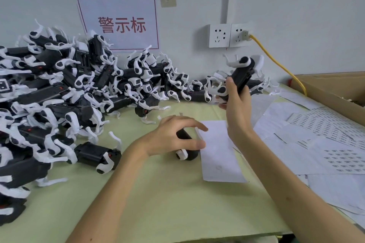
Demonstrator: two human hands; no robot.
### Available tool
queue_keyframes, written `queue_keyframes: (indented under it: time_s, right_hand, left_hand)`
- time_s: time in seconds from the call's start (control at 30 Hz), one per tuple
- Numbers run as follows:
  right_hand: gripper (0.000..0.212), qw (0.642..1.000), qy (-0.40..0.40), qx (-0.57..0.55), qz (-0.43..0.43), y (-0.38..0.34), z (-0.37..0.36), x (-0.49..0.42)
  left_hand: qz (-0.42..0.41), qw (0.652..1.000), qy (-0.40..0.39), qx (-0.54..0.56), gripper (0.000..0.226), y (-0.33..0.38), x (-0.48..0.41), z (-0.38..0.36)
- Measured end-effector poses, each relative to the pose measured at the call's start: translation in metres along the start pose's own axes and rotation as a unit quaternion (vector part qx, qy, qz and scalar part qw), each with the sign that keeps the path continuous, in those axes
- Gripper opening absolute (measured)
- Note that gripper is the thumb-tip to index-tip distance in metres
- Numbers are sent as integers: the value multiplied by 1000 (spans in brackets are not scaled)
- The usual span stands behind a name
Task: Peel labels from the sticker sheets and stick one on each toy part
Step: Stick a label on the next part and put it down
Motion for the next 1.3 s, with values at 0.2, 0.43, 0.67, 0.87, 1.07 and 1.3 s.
queue_keyframes:
  time_s: [0.2, 0.43, 0.67, 0.87, 1.07, 1.3]
  right_hand:
    - [19, 997, -17, 4, -79, 16, -3, -2]
    - [16, 988, -117, 97, -28, 10, -24, 9]
    - [34, 959, -201, 196, 24, 14, -50, 36]
    - [25, 911, -324, 254, 30, 19, -65, 50]
    - [30, 895, -348, 274, 44, 23, -69, 57]
    - [16, 935, -252, 236, 76, 11, -58, 46]
  left_hand:
    - [41, 974, 104, -197, 62, -10, -4, 18]
    - [52, 881, 470, -30, 30, -34, 40, 82]
    - [53, 897, 280, 339, 51, -28, -1, 32]
    - [78, 882, 221, 408, 51, -25, -7, 4]
    - [54, 845, 236, 477, 58, -24, -7, -3]
    - [32, 912, 239, 330, 35, -22, -9, -2]
Point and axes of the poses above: each hand's wrist, its own x-axis away from the middle knuckle, its own z-axis out of the back of the hand, y = z × x, the point moved 8 cm from there along -x, towards the middle knuckle, and after that the axes turned 9 degrees about -z, right-handed, at the moved point
